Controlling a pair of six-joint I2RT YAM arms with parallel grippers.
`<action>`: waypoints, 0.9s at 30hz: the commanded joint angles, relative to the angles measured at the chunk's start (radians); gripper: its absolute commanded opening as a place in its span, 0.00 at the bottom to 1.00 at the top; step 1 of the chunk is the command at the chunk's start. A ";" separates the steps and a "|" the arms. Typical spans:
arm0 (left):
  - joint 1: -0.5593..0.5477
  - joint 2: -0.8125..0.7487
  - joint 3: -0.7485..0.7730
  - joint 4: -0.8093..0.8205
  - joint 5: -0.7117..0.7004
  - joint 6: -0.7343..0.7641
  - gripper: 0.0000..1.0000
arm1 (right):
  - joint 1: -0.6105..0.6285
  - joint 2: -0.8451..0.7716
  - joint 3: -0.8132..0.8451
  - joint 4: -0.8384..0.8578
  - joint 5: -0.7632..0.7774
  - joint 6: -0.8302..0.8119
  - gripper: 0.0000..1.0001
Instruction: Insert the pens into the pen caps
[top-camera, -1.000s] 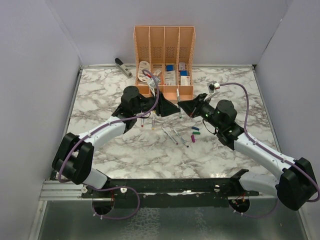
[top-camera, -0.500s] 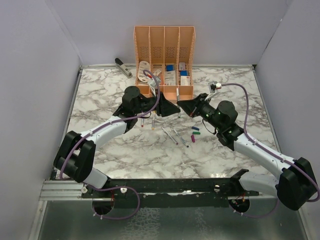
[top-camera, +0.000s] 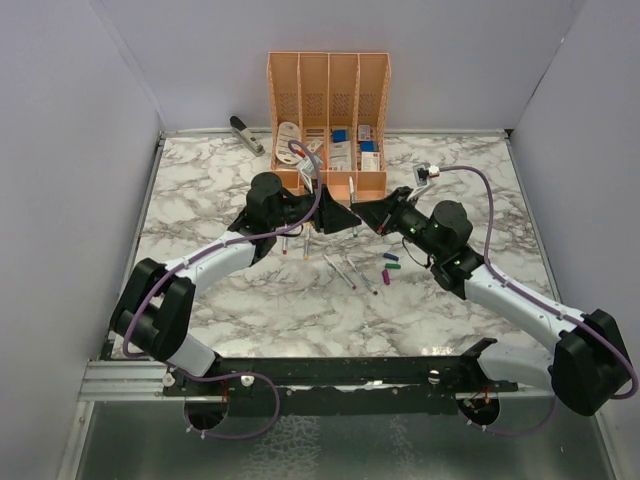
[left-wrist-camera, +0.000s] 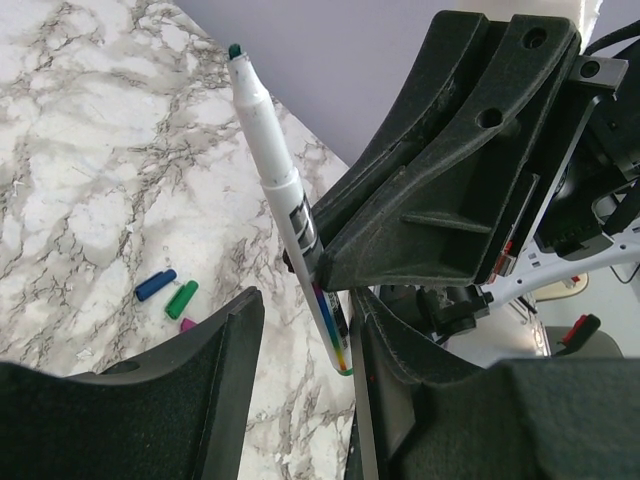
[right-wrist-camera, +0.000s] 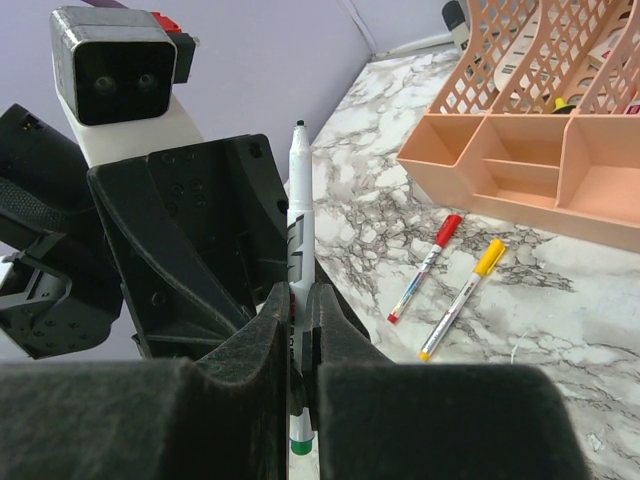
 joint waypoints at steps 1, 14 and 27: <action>-0.003 0.015 0.033 0.051 -0.004 -0.012 0.40 | 0.002 0.004 -0.009 0.039 -0.025 0.009 0.01; -0.003 0.043 0.040 0.069 -0.011 -0.033 0.00 | 0.002 0.012 -0.003 0.024 -0.036 -0.002 0.01; 0.002 0.011 -0.049 0.030 -0.045 -0.011 0.00 | 0.002 -0.128 0.059 -0.129 0.198 -0.179 0.11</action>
